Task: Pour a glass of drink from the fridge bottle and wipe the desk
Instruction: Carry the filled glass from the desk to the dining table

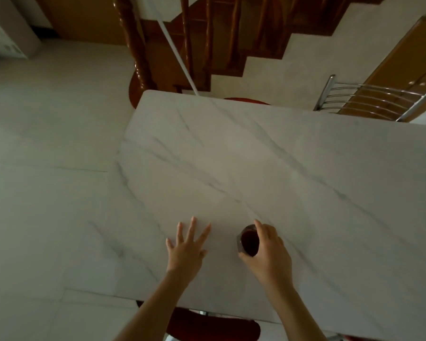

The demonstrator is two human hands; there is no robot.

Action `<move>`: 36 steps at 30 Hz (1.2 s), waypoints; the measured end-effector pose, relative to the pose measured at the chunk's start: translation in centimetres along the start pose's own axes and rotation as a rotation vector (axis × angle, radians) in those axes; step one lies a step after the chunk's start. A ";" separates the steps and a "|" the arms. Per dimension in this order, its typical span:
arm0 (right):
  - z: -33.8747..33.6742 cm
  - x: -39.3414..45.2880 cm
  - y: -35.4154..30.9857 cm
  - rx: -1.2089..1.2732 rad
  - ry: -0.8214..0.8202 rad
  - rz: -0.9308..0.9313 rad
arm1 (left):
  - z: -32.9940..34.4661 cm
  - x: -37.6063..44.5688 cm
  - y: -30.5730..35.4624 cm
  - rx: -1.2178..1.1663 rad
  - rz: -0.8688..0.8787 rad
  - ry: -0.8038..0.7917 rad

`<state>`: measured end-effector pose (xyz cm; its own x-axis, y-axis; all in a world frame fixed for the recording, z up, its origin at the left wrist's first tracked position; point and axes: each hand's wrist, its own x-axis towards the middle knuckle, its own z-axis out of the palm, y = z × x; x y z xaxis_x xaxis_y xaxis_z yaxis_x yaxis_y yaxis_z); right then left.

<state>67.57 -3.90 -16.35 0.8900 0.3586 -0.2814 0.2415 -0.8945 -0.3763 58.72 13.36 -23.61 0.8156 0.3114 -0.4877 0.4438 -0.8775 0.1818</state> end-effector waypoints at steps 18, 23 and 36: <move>2.2 2.4 0.8 0.026 0.028 -0.036 | 0.6 0.0 -0.5 0.012 -0.027 0.045; 2.3 2.3 0.9 0.021 -0.006 -0.041 | 0.4 -0.2 -0.3 0.046 -0.042 0.046; -0.4 2.2 -0.4 0.122 0.143 -0.228 | -3.5 -4.8 -0.7 -0.010 -0.141 0.142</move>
<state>69.56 -2.84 -16.48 0.8656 0.4979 -0.0534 0.4009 -0.7531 -0.5217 55.80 13.77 -18.41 0.7886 0.4801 -0.3842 0.5608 -0.8178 0.1292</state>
